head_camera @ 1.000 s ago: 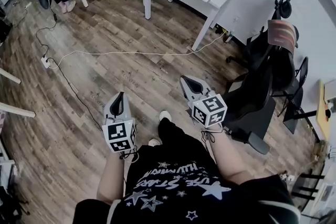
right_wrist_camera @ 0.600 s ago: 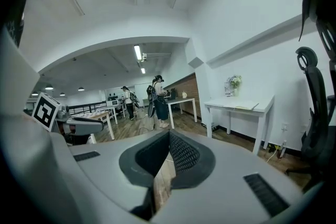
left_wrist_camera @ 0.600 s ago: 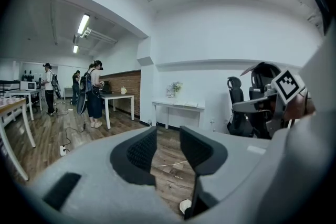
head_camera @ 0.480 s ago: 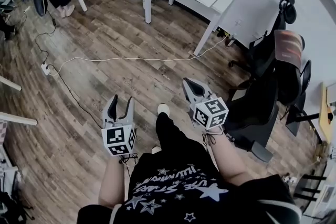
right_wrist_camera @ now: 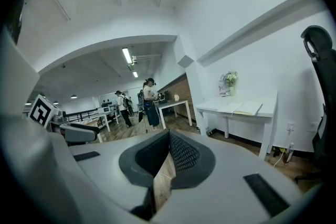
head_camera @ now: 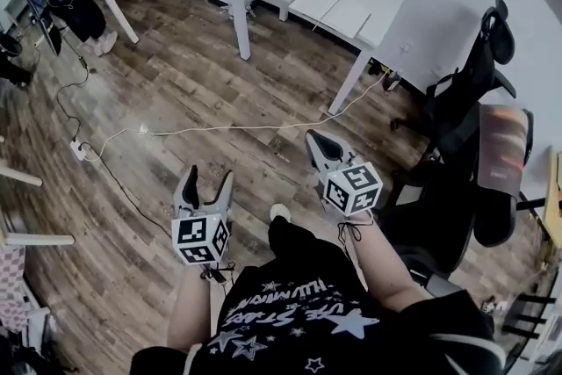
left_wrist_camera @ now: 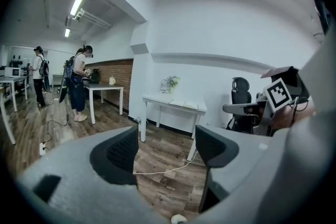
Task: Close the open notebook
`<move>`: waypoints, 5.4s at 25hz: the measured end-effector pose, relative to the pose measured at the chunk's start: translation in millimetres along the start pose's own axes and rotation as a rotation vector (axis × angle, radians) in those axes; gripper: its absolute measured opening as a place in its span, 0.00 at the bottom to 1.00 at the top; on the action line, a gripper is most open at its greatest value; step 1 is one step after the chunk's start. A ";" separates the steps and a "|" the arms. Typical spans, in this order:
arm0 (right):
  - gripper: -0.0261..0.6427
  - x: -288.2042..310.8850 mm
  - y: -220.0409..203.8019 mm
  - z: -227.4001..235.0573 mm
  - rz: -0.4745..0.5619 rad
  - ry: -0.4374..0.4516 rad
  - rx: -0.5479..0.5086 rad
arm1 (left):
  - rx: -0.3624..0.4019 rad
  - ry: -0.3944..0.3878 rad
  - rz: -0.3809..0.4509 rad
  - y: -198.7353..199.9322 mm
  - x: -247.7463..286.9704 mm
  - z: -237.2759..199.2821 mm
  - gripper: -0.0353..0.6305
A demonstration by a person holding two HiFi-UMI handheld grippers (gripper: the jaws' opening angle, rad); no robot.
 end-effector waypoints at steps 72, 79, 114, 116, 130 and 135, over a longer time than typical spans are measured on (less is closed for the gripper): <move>0.04 273.0 165.8 369.3 0.107 -0.751 0.332 | -0.286 -0.843 -0.581 97.2 742.5 -14.2 0.57; 0.04 276.4 165.0 375.8 0.102 -0.775 0.345 | -0.291 -0.900 -0.624 84.2 748.7 -3.7 0.38; 0.04 192.7 179.6 400.2 0.220 -0.697 0.347 | 0.200 -0.685 -0.227 207.6 672.0 66.7 0.13; 0.04 184.7 181.2 402.2 0.230 -0.699 0.346 | 0.209 -0.693 -0.208 212.6 666.0 78.3 0.13; 0.04 129.6 177.6 416.8 0.280 -0.717 0.368 | 0.343 -0.755 -0.140 217.7 638.8 167.3 0.12; 0.04 109.5 171.7 423.4 0.286 -0.728 0.380 | 0.418 -0.766 -0.145 204.7 633.7 200.4 0.12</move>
Point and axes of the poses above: the fingertips, and each gripper's own axes: x forward along the fingers, z to its right, y out of its top, the point moved 3 cm from there along -x, backward along the fingers, and after that the axes turned 13 degrees about x, right-handed, at the moved point
